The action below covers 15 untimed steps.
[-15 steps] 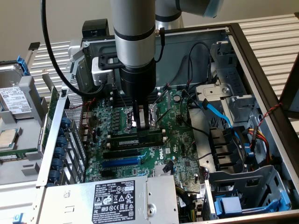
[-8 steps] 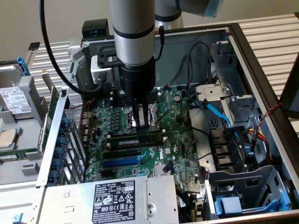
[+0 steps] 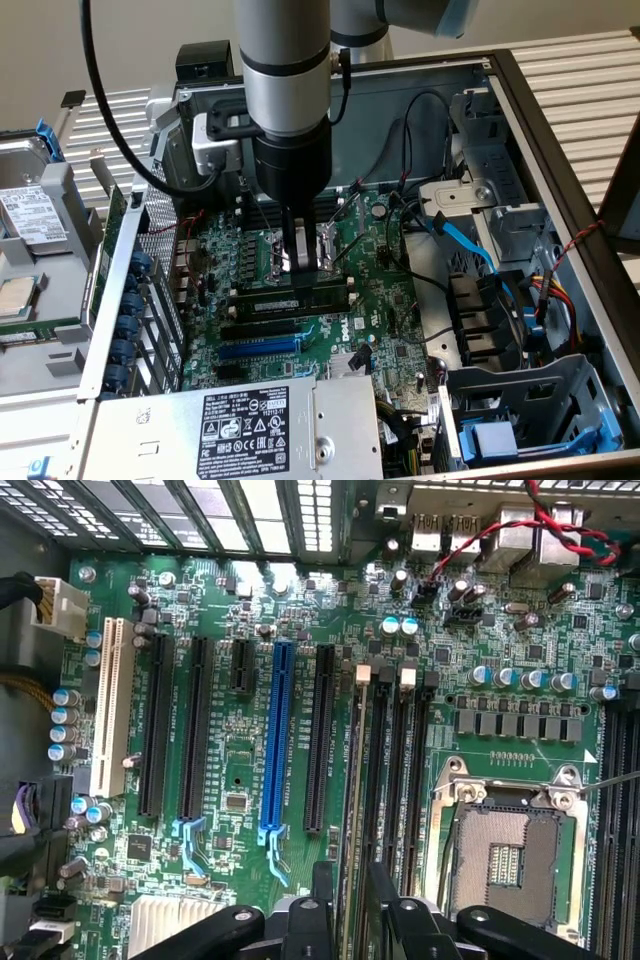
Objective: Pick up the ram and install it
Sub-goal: 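Insert the ram into the slot, then press down the ram until it locks into place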
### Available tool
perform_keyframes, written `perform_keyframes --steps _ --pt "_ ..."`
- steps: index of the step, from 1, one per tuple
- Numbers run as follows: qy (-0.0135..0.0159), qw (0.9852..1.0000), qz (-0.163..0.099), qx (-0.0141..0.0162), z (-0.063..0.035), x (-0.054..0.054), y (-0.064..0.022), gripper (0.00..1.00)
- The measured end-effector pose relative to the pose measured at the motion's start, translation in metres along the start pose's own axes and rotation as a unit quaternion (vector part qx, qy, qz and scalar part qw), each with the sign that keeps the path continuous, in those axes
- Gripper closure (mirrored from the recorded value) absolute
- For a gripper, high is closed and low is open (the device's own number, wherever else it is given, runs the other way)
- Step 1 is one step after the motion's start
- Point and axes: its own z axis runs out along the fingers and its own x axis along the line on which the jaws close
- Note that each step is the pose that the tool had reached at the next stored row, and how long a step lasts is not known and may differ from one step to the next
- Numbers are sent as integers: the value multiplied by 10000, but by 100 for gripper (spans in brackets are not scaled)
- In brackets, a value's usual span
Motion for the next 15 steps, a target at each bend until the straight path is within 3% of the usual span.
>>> perform_keyframes --steps 2,5,15 --pt "0 10000 0 0 -2 0 2 72" --pt "-30 10000 0 4 -3 0 7 72" --pt "-32 10000 0 5 -30 0 10 72"
